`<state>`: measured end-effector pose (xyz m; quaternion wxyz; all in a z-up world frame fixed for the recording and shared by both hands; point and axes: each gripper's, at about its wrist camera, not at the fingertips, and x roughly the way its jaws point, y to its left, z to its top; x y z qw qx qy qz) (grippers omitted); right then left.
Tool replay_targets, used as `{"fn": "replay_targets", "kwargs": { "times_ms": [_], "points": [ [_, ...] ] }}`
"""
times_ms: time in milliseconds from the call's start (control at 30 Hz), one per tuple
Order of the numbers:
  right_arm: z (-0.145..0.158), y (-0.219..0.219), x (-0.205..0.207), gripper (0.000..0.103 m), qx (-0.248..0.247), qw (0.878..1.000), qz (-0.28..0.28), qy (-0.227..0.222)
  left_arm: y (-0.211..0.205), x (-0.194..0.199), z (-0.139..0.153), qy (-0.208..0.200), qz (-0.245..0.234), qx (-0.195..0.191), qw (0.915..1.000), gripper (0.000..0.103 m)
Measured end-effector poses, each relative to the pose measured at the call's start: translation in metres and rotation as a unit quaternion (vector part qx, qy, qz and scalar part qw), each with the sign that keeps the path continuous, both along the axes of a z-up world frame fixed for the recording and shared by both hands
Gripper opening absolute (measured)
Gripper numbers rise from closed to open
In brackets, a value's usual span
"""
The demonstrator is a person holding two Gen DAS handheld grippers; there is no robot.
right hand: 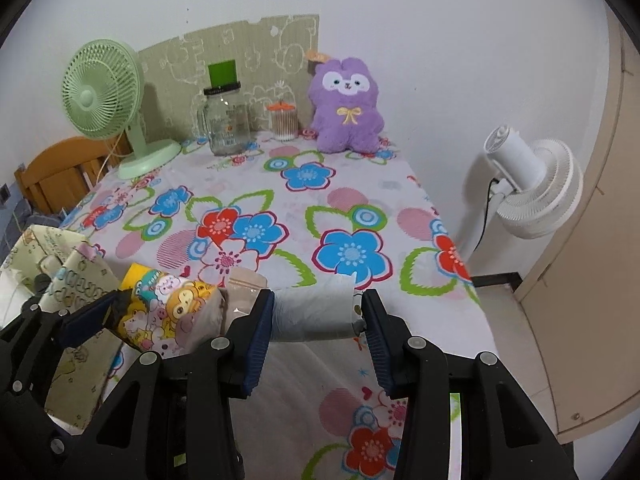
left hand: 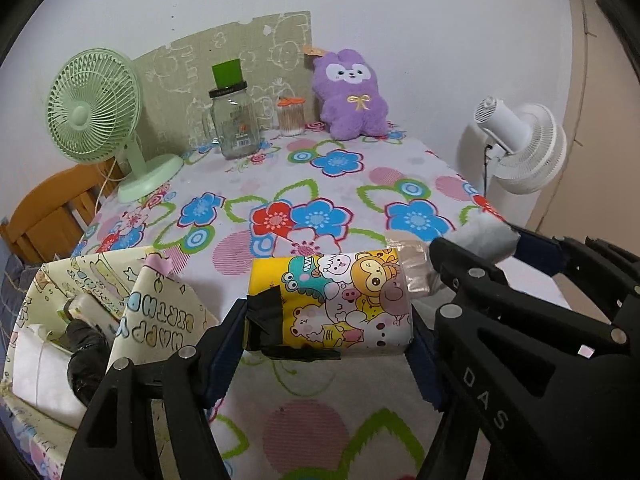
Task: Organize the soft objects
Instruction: 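Close the left tool on the cartoon packet while the right tool grasps the white wrapped item, then carry the cartoon packet with the left tool while the right tool carries the white item over the box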
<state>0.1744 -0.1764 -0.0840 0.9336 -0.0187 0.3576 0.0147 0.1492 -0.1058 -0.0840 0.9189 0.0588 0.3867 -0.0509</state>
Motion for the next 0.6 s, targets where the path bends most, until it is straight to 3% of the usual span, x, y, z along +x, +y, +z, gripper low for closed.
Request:
{"fn": "replay_targets", "kwargs": {
  "times_ms": [600],
  "points": [
    [0.043,0.003,-0.058,0.047,-0.016,0.999,-0.007,-0.052,-0.002,-0.05,0.042,-0.054,-0.032,0.015,0.9979,0.075]
  ]
}}
